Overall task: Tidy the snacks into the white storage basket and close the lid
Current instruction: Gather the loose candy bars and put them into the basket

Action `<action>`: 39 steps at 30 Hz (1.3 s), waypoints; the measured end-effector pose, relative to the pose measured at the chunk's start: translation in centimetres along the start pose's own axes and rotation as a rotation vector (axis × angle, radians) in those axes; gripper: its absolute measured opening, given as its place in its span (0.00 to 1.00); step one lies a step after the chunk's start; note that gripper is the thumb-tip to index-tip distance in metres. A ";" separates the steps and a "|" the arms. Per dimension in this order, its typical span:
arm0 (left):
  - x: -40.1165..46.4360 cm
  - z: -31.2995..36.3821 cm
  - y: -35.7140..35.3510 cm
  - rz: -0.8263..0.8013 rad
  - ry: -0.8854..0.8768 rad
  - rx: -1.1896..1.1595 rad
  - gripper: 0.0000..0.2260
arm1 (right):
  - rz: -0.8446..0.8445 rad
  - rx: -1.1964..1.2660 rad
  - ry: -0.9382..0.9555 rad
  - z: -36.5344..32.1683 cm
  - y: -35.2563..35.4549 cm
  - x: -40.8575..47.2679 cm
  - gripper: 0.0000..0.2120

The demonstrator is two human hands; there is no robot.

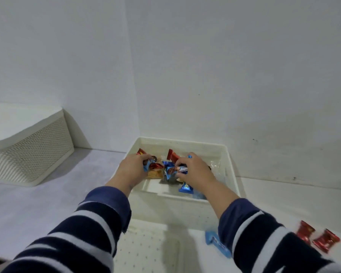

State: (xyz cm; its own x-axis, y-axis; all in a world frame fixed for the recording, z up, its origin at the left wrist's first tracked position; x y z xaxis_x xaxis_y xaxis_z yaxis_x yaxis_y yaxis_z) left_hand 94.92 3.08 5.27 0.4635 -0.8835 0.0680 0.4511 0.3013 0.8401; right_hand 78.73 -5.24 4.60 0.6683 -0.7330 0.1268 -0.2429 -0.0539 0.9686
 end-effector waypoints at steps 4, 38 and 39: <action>3.3 -3.8 -3.6 -0.196 0.076 0.097 0.19 | -0.207 0.036 -0.092 -1.0 -5.2 3.3 0.14; -0.1 22.8 -17.4 -0.453 -0.359 0.028 0.19 | -0.369 -0.238 -0.374 20.4 6.0 -9.9 0.20; -0.6 23.9 -18.1 -0.447 -0.364 0.022 0.18 | -0.377 -0.234 -0.378 21.6 6.1 -10.6 0.20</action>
State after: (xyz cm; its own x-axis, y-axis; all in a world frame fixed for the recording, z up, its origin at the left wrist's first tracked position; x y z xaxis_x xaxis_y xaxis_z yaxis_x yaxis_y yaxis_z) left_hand 68.25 -10.37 2.91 -0.0631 -0.9909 -0.1187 0.5254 -0.1341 0.8402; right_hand 54.98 -12.41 4.51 0.3710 -0.8854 -0.2800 0.1536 -0.2389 0.9588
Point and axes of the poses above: each hand's wrist, its own x-axis towards the middle knuckle, its own y-axis out of the back of the hand, z = x × y, the point moved 8 cm from there along x, towards the middle knuckle, and after that the axes turned 15 degrees about -x, right-handed, at the moved point
